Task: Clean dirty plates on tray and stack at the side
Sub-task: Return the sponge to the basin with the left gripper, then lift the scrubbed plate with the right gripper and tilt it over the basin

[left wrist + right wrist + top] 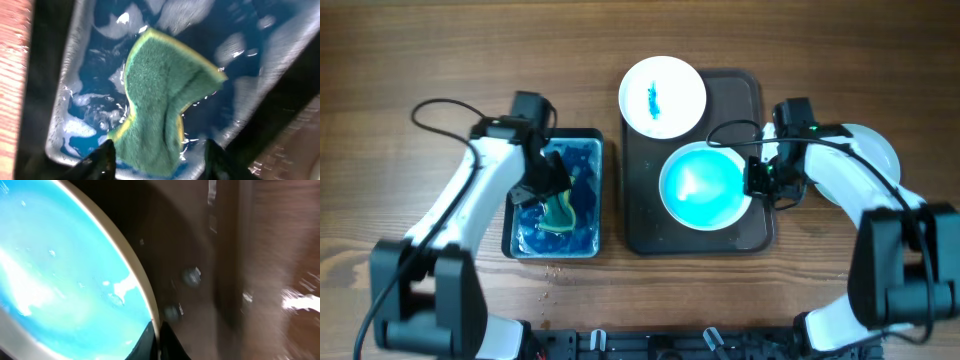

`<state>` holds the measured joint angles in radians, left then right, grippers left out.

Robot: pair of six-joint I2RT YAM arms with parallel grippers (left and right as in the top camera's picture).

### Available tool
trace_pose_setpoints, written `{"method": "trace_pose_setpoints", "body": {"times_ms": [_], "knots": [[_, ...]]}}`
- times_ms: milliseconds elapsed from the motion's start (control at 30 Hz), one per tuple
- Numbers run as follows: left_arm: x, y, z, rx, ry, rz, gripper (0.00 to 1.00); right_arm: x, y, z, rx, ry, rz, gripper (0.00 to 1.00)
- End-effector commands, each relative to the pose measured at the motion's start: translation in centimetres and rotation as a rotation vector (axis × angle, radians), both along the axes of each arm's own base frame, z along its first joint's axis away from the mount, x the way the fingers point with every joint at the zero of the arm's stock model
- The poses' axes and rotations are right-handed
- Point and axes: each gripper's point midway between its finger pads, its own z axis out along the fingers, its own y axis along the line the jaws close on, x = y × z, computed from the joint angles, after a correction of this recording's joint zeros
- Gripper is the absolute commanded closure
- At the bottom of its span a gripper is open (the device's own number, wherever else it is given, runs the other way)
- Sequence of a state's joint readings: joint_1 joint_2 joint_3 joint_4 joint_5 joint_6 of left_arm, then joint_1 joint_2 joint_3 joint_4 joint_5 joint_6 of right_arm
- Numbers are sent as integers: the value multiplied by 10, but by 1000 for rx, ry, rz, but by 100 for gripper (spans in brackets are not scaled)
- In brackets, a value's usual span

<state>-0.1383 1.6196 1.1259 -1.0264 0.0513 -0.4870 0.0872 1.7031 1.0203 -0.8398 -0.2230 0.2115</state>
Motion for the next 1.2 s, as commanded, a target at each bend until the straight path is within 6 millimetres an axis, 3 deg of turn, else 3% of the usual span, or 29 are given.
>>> {"method": "trace_pose_setpoints", "body": {"times_ms": [0, 100, 267, 400, 600, 733, 867, 1167], "knots": [[13, 5, 49, -88, -137, 42, 33, 23, 9, 59, -51, -161, 53, 96], [14, 21, 74, -104, -208, 95, 22, 24, 32, 85, -80, -198, 136, 96], [5, 49, 113, -143, -334, 210, 0, 27, 100, 131, -132, -340, 315, 96], [-7, 63, 134, -171, -399, 275, 0, 30, 159, 154, -150, -526, 431, 96], [-18, 70, 146, -166, -437, 303, 0, 29, 239, 172, -161, -782, 478, 96], [-18, 70, 147, -166, -437, 303, 0, 36, 250, 194, -327, -979, 414, 96], [-18, 70, 147, -166, -438, 303, 0, 31, 262, 220, -425, -1123, 434, 96], [-18, 70, 147, -166, -438, 303, 0, 22, 262, 247, -578, -1240, 438, 96]]}}
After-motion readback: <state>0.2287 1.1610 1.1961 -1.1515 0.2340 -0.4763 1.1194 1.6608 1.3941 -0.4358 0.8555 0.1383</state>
